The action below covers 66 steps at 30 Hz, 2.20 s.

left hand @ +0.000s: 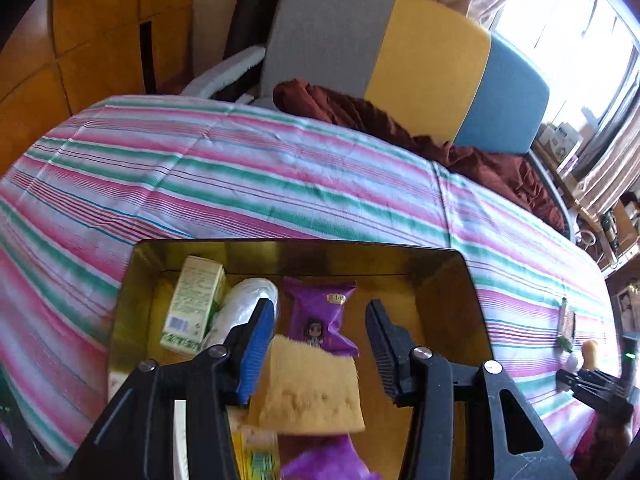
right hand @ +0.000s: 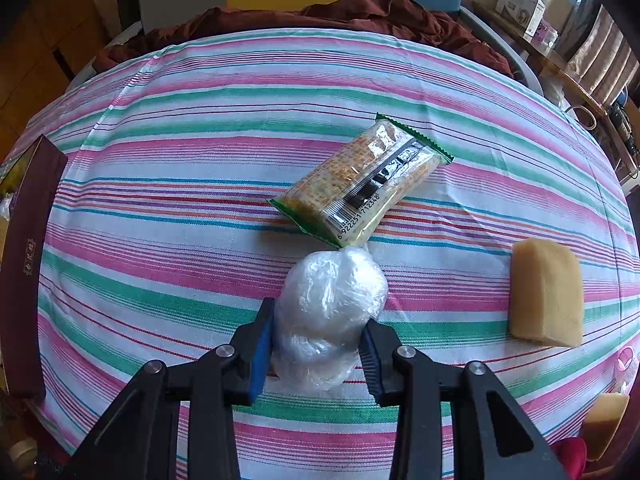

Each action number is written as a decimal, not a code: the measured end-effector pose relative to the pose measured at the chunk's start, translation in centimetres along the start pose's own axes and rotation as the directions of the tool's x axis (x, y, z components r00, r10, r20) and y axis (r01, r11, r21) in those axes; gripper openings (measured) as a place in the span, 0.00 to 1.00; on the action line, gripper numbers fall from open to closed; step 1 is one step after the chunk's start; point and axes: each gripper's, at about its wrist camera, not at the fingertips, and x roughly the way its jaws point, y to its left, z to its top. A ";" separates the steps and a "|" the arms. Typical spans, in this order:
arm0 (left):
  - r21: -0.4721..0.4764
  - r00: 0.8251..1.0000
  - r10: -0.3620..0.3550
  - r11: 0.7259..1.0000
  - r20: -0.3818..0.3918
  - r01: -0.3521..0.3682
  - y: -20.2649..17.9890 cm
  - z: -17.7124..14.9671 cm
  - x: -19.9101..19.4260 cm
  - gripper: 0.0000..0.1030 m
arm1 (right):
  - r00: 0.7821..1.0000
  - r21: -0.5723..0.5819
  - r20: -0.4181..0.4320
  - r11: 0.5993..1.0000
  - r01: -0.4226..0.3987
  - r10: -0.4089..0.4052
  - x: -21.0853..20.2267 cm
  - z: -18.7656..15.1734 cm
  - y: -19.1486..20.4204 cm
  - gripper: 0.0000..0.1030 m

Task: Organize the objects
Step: 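Lower the purple packet into the gold box and open the left tool, then carry the cotton ball over the gold box and release it with the right tool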

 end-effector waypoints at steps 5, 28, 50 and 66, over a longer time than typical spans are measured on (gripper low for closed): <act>0.002 0.997 -0.042 0.999 0.062 0.042 0.0 -3.1 -4.6 0.55 | 1.000 -0.004 0.001 1.000 0.005 -0.005 0.2 0.2 -0.4 0.37; 0.225 0.991 -0.103 0.971 0.085 0.081 -4.7 -17.7 -10.7 0.55 | 0.999 -0.023 0.013 0.999 0.038 -0.038 1.7 1.5 -1.3 0.36; 0.065 0.987 -0.056 0.997 0.151 0.047 2.2 -17.9 -12.9 0.57 | 0.963 -0.260 0.172 0.952 -0.160 0.209 -9.8 2.6 13.9 0.36; 0.007 0.989 -0.084 0.996 0.124 0.084 3.8 -17.7 -12.1 0.57 | 0.976 -0.450 -0.040 0.869 -0.207 0.212 -1.9 5.3 33.5 0.36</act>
